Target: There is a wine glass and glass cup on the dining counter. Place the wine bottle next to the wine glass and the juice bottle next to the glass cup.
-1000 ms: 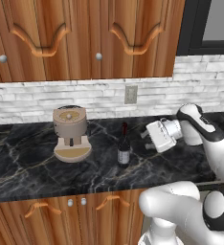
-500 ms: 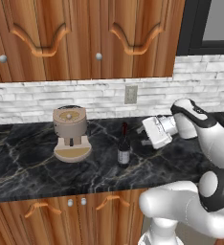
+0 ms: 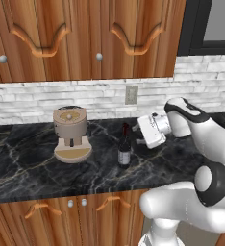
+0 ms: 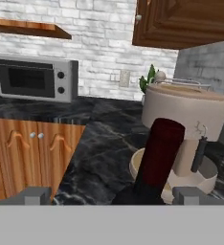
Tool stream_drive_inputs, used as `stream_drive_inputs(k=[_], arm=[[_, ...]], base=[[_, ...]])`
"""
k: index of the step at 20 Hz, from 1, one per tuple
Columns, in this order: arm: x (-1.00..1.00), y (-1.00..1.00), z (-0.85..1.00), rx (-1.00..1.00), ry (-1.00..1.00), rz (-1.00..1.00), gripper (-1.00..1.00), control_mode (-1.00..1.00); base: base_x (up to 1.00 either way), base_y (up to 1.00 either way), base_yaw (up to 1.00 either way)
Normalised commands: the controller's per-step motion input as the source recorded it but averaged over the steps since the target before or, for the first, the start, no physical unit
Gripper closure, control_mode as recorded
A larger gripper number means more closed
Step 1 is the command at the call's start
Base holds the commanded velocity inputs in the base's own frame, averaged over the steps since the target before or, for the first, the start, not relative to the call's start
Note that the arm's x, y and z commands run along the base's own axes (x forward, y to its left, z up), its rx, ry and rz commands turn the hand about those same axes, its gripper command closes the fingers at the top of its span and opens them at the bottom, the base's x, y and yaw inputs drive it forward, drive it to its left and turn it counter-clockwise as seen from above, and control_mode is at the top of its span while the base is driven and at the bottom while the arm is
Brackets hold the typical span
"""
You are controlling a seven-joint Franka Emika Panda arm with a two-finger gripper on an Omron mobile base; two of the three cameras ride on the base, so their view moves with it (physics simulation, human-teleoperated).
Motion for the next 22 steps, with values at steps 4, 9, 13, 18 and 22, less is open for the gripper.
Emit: stream_drive_inputs(k=[4, 9, 13, 18, 22], arm=[[0.34, 0.01, -0.06, 0.00, 0.00, 0.00, -1.00, -1.00], [0.23, -0.01, -0.13, 0.00, -0.04, 0.00, -1.00, -1.00], [0.28, 0.00, -0.14, 0.00, -0.03, 0.00, -1.00, -1.00], [0.13, 0.02, -0.11, 0.01, -0.02, 0.00, -1.00, -1.00], [-0.06, 0.12, 0.02, 0.06, 0.00, 0.00, -1.00, -1.00]], base=[[0.00, 0.00, 0.00], [0.00, 0.00, 0.00], [0.00, 0.00, 0.00], [0.00, 0.00, 0.00], [0.00, 0.00, 0.00]])
